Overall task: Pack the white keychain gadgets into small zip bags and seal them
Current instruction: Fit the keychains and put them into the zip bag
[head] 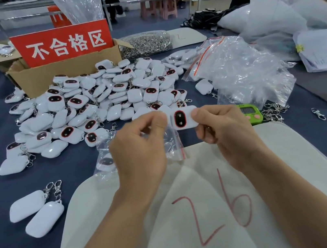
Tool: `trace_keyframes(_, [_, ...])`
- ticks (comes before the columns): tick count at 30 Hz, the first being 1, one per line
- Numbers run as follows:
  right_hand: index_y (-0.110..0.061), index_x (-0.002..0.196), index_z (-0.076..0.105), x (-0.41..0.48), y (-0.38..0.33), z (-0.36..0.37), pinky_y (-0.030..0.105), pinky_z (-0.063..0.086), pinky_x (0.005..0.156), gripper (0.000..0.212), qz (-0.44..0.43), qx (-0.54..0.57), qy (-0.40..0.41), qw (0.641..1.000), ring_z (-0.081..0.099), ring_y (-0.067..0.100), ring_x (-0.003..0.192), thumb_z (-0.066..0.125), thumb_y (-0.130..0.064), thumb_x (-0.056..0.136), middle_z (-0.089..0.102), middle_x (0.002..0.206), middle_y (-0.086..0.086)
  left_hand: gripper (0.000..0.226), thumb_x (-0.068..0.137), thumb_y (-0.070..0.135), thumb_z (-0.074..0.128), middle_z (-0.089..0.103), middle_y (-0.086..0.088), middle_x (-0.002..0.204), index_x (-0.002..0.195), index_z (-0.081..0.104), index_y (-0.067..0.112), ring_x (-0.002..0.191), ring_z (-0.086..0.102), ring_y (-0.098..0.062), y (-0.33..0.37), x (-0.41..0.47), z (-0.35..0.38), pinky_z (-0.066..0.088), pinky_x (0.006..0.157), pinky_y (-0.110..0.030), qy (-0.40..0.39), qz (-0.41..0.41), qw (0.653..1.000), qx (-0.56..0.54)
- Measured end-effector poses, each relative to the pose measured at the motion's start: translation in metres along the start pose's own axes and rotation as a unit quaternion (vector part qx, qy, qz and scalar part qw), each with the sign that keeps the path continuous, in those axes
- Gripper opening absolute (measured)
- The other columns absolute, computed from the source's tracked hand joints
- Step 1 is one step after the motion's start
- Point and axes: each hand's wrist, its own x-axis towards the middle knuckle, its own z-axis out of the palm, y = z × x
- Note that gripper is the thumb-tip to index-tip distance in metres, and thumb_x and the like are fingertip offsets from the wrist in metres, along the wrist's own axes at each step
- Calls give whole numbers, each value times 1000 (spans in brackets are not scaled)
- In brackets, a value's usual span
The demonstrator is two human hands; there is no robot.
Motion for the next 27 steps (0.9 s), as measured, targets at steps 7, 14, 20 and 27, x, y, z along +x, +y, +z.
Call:
trace_keyframes(7, [-16, 54, 65, 5, 6, -4, 21, 37, 45, 37, 27, -66, 126, 989, 42, 13, 43, 80, -27, 86, 65, 56, 2, 16, 93, 42, 60, 64, 16, 73, 79, 66, 36, 83, 61, -27, -12, 28, -28, 50, 84, -49, 156, -44, 983, 88])
trace_keyframes(14, [-16, 61, 68, 7, 16, 3, 15, 34, 39, 34, -20, -266, 139, 954, 45, 4, 39, 76, -28, 92, 66, 53, 0, 42, 74, 69, 57, 52, 15, 70, 63, 54, 29, 75, 45, -13, 1, 4, -3, 32, 69, -32, -6, 73, 956, 284])
trace_keyframes(20, [-15, 63, 70, 3, 14, 8, 20, 34, 47, 31, -35, -312, 105, 943, 40, 9, 46, 78, -30, 89, 55, 50, 6, 34, 71, 62, 61, 51, 13, 69, 62, 55, 29, 72, 40, -13, -1, -6, 10, 26, 63, -30, -75, 111, 917, 377])
trace_keyframes(27, [-20, 69, 81, 11, 16, 30, 30, 46, 82, 22, -67, -294, 5, 953, 62, 6, 97, 74, -19, 90, 64, 93, -13, 20, 75, 37, 65, 55, 7, 66, 63, 56, 23, 61, 51, -20, 9, -9, 9, 27, 54, -28, -37, 94, 951, 292])
